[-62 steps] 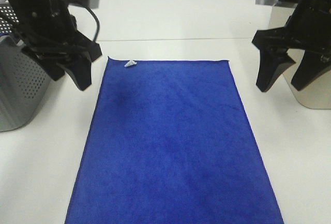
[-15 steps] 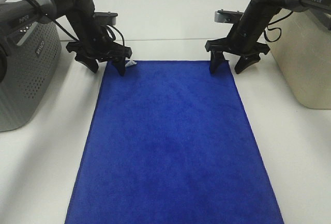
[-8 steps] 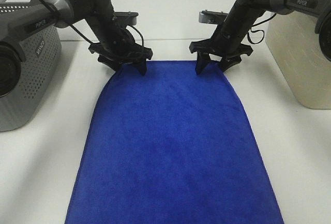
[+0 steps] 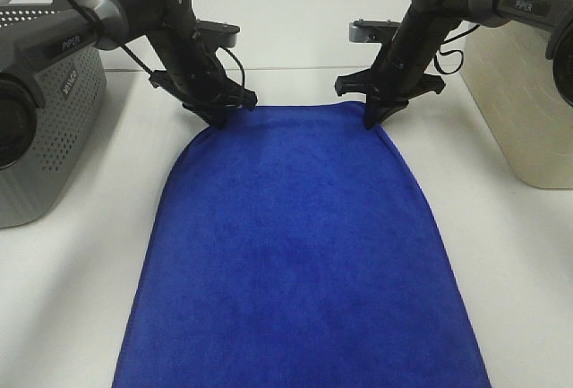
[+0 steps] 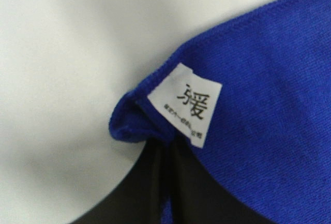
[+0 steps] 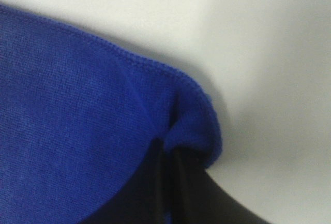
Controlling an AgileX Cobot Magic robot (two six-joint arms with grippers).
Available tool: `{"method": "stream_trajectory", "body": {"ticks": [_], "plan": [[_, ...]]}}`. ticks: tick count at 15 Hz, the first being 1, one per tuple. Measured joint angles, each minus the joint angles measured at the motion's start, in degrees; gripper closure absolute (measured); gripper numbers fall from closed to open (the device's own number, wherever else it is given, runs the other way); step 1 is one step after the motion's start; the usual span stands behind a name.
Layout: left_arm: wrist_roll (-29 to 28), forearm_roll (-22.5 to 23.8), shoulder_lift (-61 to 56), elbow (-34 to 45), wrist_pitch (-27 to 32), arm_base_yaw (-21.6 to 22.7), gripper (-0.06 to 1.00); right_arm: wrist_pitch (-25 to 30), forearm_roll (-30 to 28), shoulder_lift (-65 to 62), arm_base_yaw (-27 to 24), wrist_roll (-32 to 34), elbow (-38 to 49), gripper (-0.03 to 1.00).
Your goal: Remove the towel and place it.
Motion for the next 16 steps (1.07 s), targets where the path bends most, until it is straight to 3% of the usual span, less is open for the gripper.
{"method": "stream_trajectory", "body": {"ticks": [4,9,12,16], "plan": [[0.8,0.2,0.0,0.0,0.0,0.0,0.93,0.0,-1.0,0.0,0.0,0.0,-0.1,0.95],[0.9,6.2,0.5,-6.0,-1.1,-0.1,0.93,-3.2,-1.1,0.1,0.0,0.0,-8.5,0.95],[0.9,8.4,0.5,-8.6,-4.8,-0.1,0.93,-7.2,-1.2,0.1,0.0,-0.4,-11.3,0.95],[0.9,12.6,0.6,-8.6,-13.9,-0.1,0.93,-11.8,-1.3,0.1,0.0,-1.3,-11.3,0.95]]}}
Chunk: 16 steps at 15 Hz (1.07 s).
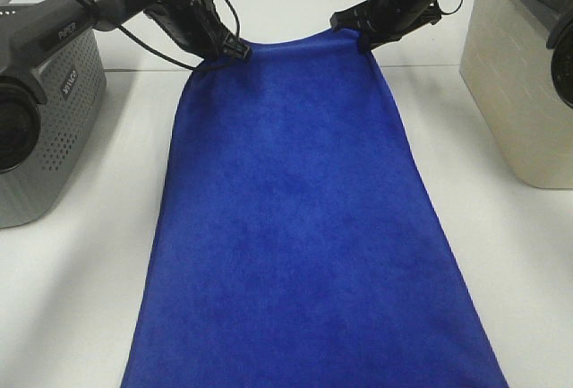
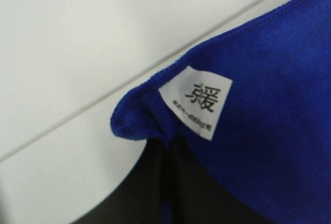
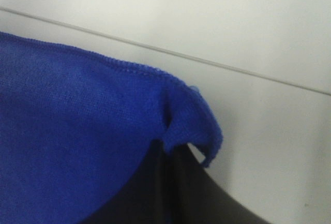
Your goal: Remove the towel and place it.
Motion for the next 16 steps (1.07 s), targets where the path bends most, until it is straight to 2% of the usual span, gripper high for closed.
{"method": "stream_trajectory", "body": {"ticks": [5,11,16], "plan": [[2.9,0.6,0.6,0.0,-9.0,0.0,0.93,-5.7,-0.6,0.3,0.0,-0.1,0.0,0.95],[3.5,1.6,2.7,0.0,-13.2,0.0,0.93,-8.1,-0.8,2.3,0.0,-0.2,0.0,0.95],[3.6,2.2,4.6,0.0,-14.3,0.2,0.93,-9.9,-0.8,5.0,0.0,-0.2,-0.1,0.95]]}}
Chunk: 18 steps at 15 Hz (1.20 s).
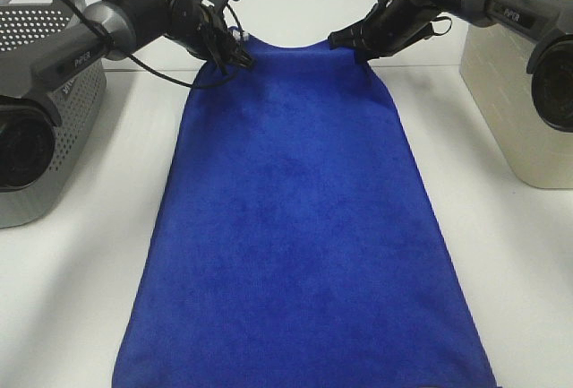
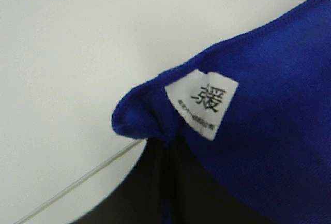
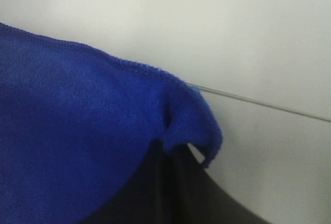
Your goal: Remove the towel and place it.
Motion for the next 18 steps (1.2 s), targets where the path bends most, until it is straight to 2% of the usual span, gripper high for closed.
{"method": "stream_trajectory", "body": {"ticks": [11,13,14,15,16,17,18], "plan": [[0.0,0.7,2.0,0.0,-3.8,0.2,0.93,-1.3,0.2,1.7,-0.4,-0.9,0.0,0.93],[0.0,1.0,2.0,0.0,-3.8,0.2,0.89,-1.3,0.2,1.7,-0.6,-1.3,0.0,0.81],[0.0,1.0,2.0,0.0,-3.8,0.2,0.86,-1.3,0.2,1.7,-0.6,-1.3,0.0,0.71],[-0.3,1.0,2.0,0.0,-3.8,0.2,0.7,-0.5,0.2,1.7,-0.7,-1.3,0.0,0.43],[-0.3,1.0,2.0,0.0,-3.8,0.2,0.7,-0.5,0.2,1.7,-0.7,-1.3,0.0,0.43],[-3.0,2.7,2.0,0.0,-3.8,0.2,0.43,0.5,-0.1,1.7,-0.7,-1.3,0.0,0.25],[-3.0,2.7,2.0,0.0,-3.8,0.2,0.43,0.5,-0.1,1.7,-0.7,-1.3,0.0,0.25]]}}
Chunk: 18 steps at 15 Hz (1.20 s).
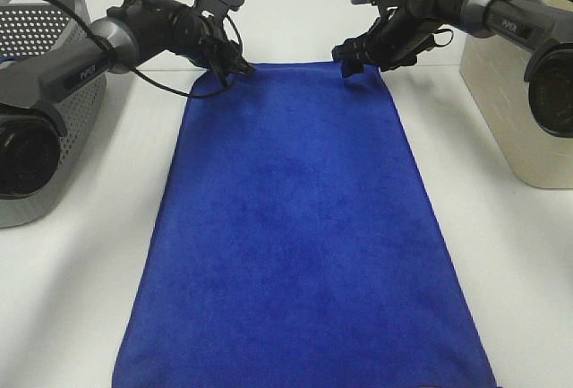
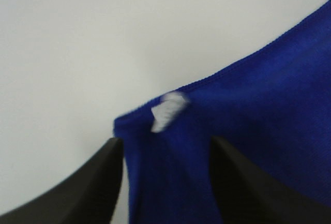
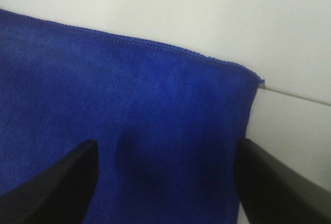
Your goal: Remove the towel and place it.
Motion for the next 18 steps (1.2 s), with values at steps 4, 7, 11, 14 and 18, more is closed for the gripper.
{"method": "stream_trajectory", "body": {"ticks": [4,7,11,14,18], "plan": [[-11.5,11.6,-0.2,0.0,3.2,0.1,0.1,4.3,-0.6,-1.9,0.0,0.0,0.0,0.18],[-12.1,9.2,-3.0,0.0,12.5,0.1,0.09,10.6,-0.6,-6.1,0.0,0.0,0.0,0.18],[-12.1,-2.3,-11.2,0.0,31.7,0.1,0.09,26.6,0.3,-14.0,0.0,2.8,0.0,0.18],[-11.1,-7.8,-17.4,0.0,41.5,0.1,0.09,33.1,2.1,-19.4,0.0,5.7,-0.1,0.18],[-10.2,-10.0,-26.2,0.0,42.2,0.4,0.09,33.8,1.5,-26.7,0.0,8.6,-0.1,0.18]]}}
